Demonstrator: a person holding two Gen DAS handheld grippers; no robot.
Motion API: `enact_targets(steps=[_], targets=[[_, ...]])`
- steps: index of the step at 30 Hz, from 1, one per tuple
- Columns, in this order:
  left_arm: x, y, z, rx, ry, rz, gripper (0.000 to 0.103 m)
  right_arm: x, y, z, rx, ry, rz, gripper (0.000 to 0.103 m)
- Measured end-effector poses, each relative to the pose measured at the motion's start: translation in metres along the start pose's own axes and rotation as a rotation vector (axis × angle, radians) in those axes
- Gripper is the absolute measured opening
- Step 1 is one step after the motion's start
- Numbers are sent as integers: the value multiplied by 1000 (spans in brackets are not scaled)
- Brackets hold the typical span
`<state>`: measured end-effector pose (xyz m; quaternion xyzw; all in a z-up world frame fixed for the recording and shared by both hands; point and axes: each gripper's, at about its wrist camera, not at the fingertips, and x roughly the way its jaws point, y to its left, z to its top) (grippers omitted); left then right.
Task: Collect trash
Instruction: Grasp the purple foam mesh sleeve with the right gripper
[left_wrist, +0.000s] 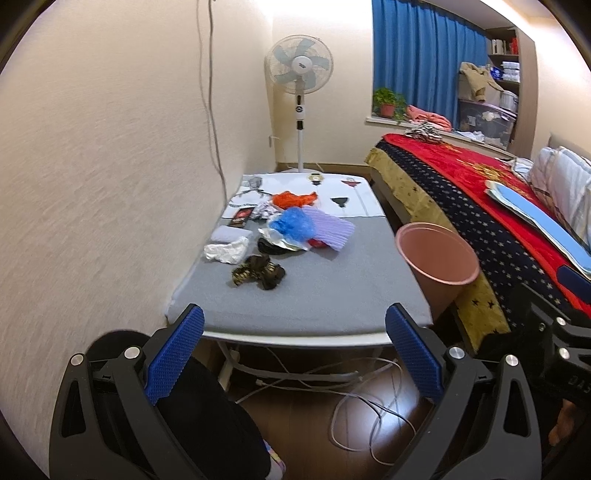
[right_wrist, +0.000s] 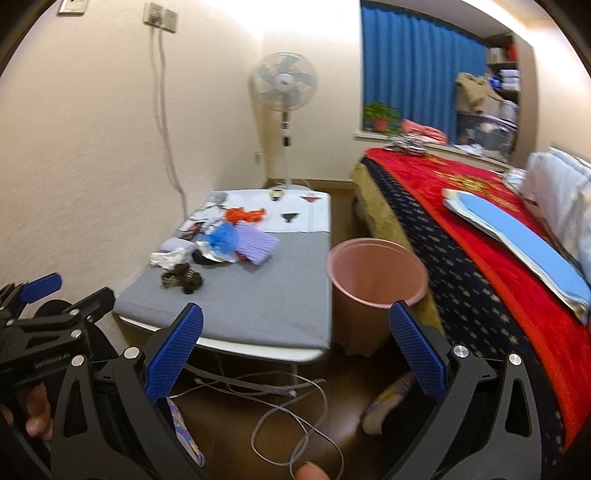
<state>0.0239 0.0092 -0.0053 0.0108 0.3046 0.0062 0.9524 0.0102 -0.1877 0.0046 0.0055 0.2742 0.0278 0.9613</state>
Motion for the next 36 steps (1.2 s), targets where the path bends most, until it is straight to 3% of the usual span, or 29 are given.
enact_targets(steps=[6,13,18,24,28,36], targets=[[39,23,33,-33,-13,60,95,62,10,31,-14,24,65,99],[114,55,76,-120,8,145,95,172,26,80,-75,-90,-17,99],[163,63,99,-123,28,183,95,280,26,99,-57,-21,45,99],[207,70,99,-112,73,198,95,373,31,85,-96,67,72,98],[232,74,94,-114,168,189,95,399,38,79,-99,88,114,91],[245,81,89,-125,191,209,95,426,49,58,-160,135,146,81]])
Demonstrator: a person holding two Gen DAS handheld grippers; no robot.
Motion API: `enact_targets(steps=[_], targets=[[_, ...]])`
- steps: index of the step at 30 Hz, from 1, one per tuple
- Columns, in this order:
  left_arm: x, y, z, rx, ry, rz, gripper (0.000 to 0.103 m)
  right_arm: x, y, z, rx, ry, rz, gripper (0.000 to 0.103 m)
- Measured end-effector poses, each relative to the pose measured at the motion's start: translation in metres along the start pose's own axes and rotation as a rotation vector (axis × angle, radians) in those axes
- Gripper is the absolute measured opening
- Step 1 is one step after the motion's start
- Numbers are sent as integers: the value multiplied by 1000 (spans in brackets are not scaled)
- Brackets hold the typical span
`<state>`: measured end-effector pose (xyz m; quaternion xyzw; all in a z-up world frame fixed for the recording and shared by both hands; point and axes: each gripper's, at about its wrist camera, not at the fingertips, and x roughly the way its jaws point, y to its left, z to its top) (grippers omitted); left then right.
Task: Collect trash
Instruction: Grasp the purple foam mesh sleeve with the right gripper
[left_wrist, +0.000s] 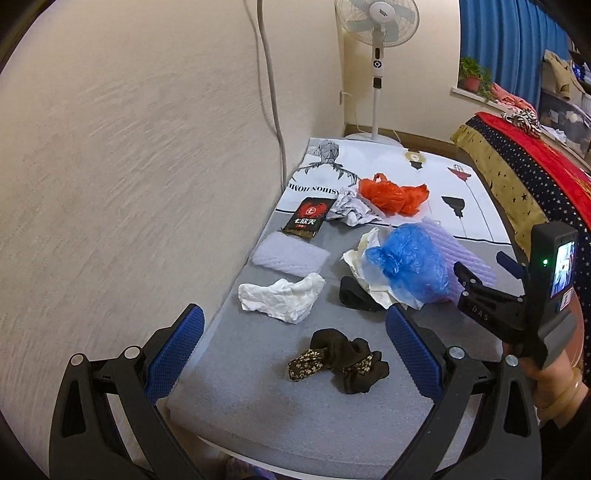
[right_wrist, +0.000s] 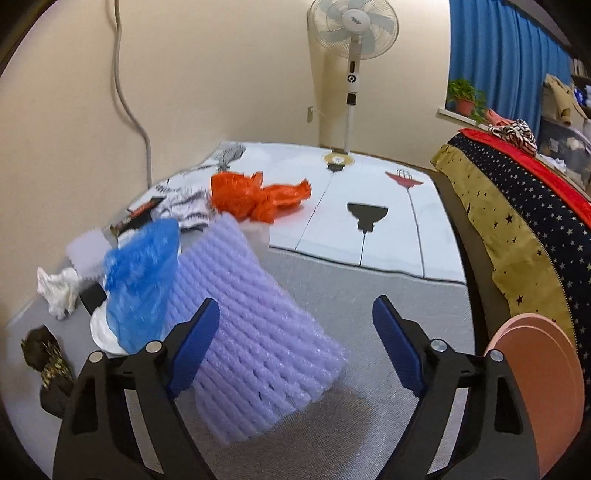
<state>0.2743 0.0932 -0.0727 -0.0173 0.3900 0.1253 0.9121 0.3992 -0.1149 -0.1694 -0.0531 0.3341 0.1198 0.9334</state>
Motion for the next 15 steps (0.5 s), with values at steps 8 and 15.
enact_targets(steps=[8,15], targets=[[2,-1,1,7,-14,32,95,-5,1,-6,-11,-7,65,14],[0,1,4,-1,-49,51,95,-32,-8,6,-6,-54,54,10]])
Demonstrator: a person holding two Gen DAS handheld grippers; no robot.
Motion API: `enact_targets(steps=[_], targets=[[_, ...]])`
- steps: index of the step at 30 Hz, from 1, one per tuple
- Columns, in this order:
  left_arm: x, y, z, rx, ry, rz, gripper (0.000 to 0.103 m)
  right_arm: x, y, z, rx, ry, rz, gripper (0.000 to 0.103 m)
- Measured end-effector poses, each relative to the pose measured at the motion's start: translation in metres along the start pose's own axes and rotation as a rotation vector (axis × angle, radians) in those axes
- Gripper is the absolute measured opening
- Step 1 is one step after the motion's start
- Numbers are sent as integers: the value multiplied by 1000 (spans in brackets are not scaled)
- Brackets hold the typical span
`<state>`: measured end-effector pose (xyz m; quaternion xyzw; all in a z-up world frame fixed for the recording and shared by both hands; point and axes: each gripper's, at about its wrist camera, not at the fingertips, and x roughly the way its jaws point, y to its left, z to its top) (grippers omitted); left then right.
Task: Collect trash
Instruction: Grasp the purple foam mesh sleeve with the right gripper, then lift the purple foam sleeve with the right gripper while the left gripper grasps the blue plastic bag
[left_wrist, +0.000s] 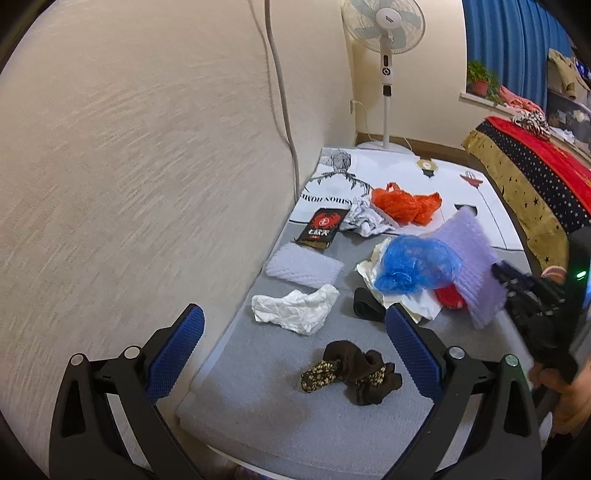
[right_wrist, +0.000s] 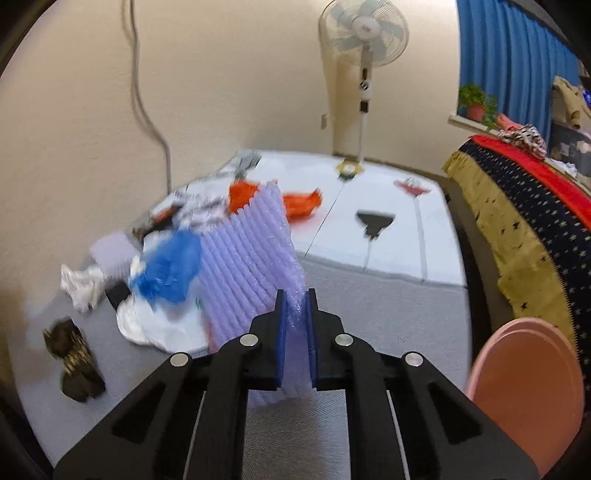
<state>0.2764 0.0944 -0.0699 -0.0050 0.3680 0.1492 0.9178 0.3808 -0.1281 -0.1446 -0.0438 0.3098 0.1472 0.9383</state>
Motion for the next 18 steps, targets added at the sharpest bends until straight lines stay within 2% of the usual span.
enact_targets(steps=[5,7,9,14,18], targets=[[-9,-4,3,-24,-71,-58,95,-63,-7,45,-27,-81,-52,10],[-12,-11,2,-10,-93,-79,95,-91,-12,57,-26,-96,-78,10],[-16,-24,4,0,-103,-136,95,-120,-20,64,-2,-87,-94,11],[-9,-69,16,-11,-189,-260,95,-172,-39,52,38,-112,-134,11],[23,-115,18,39,-214,-300,95,-177,-62,38,104,-94,-142,11]])
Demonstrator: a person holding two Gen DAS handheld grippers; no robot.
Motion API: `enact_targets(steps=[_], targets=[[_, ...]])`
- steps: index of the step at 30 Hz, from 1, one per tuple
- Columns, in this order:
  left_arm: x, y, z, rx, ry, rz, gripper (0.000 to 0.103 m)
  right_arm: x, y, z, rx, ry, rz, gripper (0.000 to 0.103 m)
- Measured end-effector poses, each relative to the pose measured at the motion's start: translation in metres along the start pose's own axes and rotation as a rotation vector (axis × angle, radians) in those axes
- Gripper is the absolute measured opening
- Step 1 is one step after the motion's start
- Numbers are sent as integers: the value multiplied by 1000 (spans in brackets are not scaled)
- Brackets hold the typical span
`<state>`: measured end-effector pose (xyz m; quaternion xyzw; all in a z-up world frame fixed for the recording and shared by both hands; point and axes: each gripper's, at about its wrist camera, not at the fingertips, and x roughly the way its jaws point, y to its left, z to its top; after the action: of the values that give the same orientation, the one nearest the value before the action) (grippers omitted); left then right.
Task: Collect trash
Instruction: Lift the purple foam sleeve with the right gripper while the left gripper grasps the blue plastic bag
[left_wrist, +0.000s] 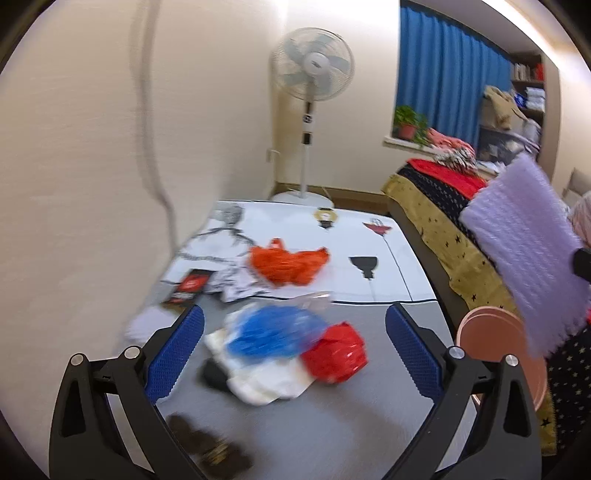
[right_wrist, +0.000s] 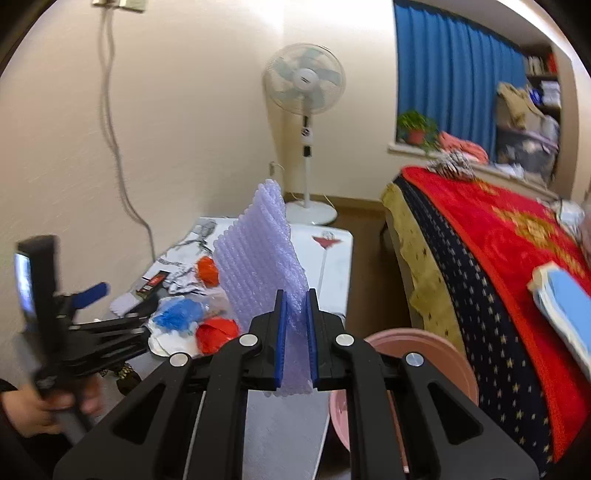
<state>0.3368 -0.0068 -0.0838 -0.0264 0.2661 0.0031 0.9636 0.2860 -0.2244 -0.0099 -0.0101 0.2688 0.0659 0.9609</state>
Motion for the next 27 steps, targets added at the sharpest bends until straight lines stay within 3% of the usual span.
enact_targets(steps=[4,9,13,14,16,18,21,27], targets=[[39,-16,-12,26,-20,24,93,13,-20,-7,13,28,-23,11],[78,-12,-33,40,46,48,89,28,-39,-11,50,73,-24,11],[91,-4,-38,14,49,93,88,33,-35,-10,21,76,-32,11],[94,-1,-38,3,51,102,84,33,-34,-11,17,79,-30,11],[98,4,-37,-17,68,80,61,34,-32,-13,5,86,-30,11],[99,7,-37,-30,72,52,31,35,-30,-15,-12,90,-36,11],[100,11,-37,-49,71,41,3,37,-31,-16,-14,97,-42,11],[76,23,-14,-86,61,5,1,36,-31,-16,-20,101,-40,11]])
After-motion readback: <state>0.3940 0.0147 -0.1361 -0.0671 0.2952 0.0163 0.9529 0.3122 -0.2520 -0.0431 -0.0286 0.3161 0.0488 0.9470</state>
